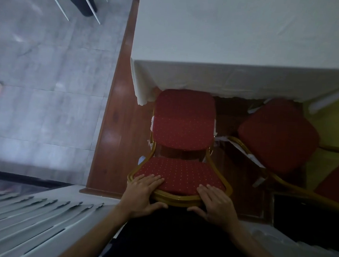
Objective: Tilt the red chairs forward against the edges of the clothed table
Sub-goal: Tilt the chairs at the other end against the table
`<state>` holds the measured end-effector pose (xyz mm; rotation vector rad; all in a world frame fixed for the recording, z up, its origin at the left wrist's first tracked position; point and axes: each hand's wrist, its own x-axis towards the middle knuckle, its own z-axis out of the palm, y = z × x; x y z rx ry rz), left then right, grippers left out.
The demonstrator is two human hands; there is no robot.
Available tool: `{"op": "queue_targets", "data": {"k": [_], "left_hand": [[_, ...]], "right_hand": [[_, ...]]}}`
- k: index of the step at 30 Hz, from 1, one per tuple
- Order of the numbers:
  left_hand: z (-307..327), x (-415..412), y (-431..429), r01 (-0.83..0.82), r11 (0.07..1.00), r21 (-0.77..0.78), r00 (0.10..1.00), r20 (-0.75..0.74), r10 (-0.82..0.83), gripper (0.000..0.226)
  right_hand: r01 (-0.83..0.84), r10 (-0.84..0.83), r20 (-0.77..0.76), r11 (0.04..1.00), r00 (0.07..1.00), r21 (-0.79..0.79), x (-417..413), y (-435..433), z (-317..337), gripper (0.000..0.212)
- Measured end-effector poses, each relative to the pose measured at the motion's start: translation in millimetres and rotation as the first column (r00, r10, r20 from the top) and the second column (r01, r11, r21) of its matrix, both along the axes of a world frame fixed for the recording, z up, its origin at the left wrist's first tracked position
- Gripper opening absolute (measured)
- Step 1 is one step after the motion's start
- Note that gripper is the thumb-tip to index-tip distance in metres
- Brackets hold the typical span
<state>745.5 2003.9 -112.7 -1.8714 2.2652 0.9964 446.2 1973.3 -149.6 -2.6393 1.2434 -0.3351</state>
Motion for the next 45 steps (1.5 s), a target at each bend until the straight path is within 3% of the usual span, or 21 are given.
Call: {"op": "queue_targets", "data": {"k": [7,19,25,29,39,45], "left_hand": [[0.6,-7.2,-4.2,0.043,0.997,0.071,0.999,0.02,-0.045,0.099],[-0.4,-0.9,-9.5,0.074,0.991,0.113,0.997,0.015,-0.077,0.099],[0.6,-1.7,-9.8,0.057,0.991,0.121,0.998,0.0,-0.057,0.099],[4.8,-3.0,-13.5,0.086,0.984,0.154,0.996,0.014,-0.089,0.099],[11.2,-4.5,-21.7,0.12,0.964,0.238,0.991,0.02,-0.129,0.103],[5.6,-3.1,-17.4,0.139,0.97,0.2,0.988,0.036,-0.149,0.101]], "right_hand": [[0.032,-0.03,-0.029,0.997,0.999,0.07,-7.6,1.2,7.9,0.079],[-0.035,0.035,-0.077,0.999,0.996,-0.002,-3.5,-2.6,0.3,0.08],[0.021,-0.016,-0.03,0.986,0.999,0.167,-8.0,-10.3,12.3,0.078],[0.022,-0.019,-0.013,0.947,1.0,0.319,-10.9,-22.3,17.1,0.088],[0.042,-0.021,-0.064,0.941,0.998,0.337,-8.3,-18.3,23.9,0.089],[0.044,-0.009,-0.088,0.909,0.996,0.414,-9.2,-21.6,34.9,0.091]]}}
